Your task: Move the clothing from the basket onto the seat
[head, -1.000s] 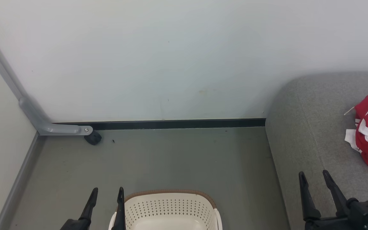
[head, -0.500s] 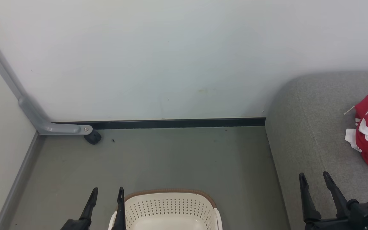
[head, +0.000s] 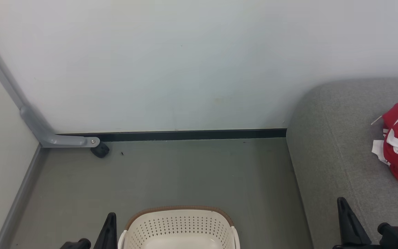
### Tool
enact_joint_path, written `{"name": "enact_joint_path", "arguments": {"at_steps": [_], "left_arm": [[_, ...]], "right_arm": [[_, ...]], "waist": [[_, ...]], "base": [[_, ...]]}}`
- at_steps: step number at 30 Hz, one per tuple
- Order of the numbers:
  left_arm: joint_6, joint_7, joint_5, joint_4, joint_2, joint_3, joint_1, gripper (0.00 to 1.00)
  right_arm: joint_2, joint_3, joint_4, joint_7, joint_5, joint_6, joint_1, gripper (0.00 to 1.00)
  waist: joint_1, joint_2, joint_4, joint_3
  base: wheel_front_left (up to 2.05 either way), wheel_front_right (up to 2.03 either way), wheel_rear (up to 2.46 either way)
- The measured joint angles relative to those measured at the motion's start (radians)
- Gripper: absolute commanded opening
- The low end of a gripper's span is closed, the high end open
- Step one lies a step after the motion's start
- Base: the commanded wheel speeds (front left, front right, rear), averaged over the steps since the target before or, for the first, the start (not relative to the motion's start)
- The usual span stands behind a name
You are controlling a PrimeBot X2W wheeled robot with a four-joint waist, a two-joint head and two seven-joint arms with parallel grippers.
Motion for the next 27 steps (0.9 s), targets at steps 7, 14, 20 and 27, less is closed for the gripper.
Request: {"name": "enact_joint_path", "arguments": {"at_steps": [7,14,20,27], "left_arm": [[-0.022,0.027,-0.105,0.005,-0.009,0.023,-0.002,0.00],[-0.039,0.056,-0.193,0.012,-0.014,0.050,-0.003,0.00],[-0.049,0.075,-0.265,0.016,-0.019,0.074,-0.004,0.00],[-0.071,0.106,-0.374,0.028,-0.023,0.105,-0.007,0.00]], "right_arm": [[0.007,-0.022,0.010,0.028,0.119,0.008,-0.001,0.00],[0.017,-0.043,0.012,0.056,0.219,0.013,-0.002,0.00],[0.022,-0.060,0.015,0.081,0.300,0.022,-0.003,0.00],[0.035,-0.085,0.017,0.107,0.410,0.034,-0.004,0.00]], "waist": [[0.0000,0.0000,-0.002,-0.005],[0.0000,0.0000,-0.003,-0.009],[0.0000,0.0000,-0.004,-0.013],[0.0000,0.0000,-0.006,-0.018]], "base": [[0.00,0.00,0.00],[0.00,0.00,0.00],[0.00,0.00,0.00],[0.00,0.00,0.00]]}}
